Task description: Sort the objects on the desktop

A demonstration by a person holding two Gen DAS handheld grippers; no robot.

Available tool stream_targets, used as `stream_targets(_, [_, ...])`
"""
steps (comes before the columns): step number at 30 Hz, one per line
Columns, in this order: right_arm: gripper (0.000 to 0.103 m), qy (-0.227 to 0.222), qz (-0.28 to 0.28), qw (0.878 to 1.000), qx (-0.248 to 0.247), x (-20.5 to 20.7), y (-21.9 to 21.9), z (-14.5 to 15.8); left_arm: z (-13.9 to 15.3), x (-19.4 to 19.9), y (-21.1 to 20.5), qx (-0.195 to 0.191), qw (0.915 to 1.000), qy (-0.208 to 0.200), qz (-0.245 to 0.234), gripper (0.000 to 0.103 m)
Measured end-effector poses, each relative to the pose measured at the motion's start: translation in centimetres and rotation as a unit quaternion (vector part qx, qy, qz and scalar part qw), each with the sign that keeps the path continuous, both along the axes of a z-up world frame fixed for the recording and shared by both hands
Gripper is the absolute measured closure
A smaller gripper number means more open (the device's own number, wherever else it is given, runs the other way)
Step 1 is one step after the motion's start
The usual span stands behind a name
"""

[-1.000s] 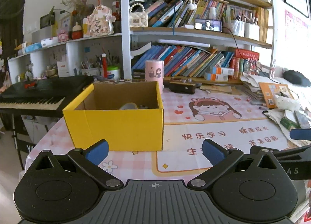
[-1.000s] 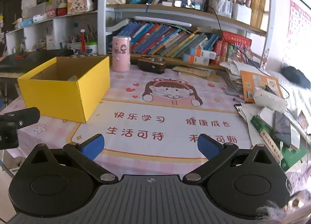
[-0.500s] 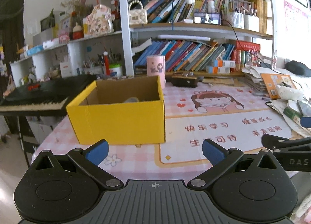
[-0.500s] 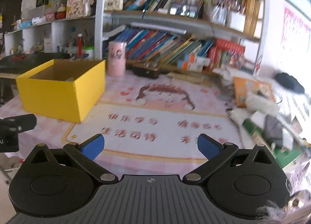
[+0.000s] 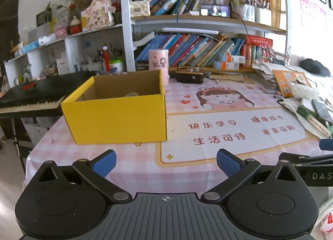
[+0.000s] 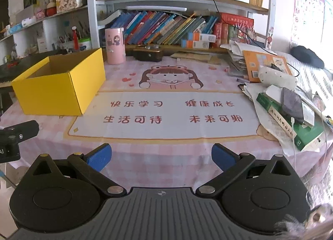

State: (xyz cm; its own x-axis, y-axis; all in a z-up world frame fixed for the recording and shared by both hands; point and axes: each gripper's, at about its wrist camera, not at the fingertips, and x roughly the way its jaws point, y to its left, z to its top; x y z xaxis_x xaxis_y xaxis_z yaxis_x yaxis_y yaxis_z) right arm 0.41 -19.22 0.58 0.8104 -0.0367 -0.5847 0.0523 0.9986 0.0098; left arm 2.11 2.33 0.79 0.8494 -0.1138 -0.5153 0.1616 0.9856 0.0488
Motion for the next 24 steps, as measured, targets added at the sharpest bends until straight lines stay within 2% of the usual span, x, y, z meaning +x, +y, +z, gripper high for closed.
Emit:
stream_targets(17, [0.000, 0.022, 0.000, 1.000, 0.009, -0.49, -0.53, -0.50, -0.21, -0.70, -0.10, 0.000, 0.9999, 0.012, 0.002, 0.000])
stream_targets(24, [0.000, 0.018, 0.005, 1.000, 0.007, -0.63, -0.34, -0.43, -0.15, -0.76, -0.10, -0.001, 0.9999, 0.011, 0.000, 0.000])
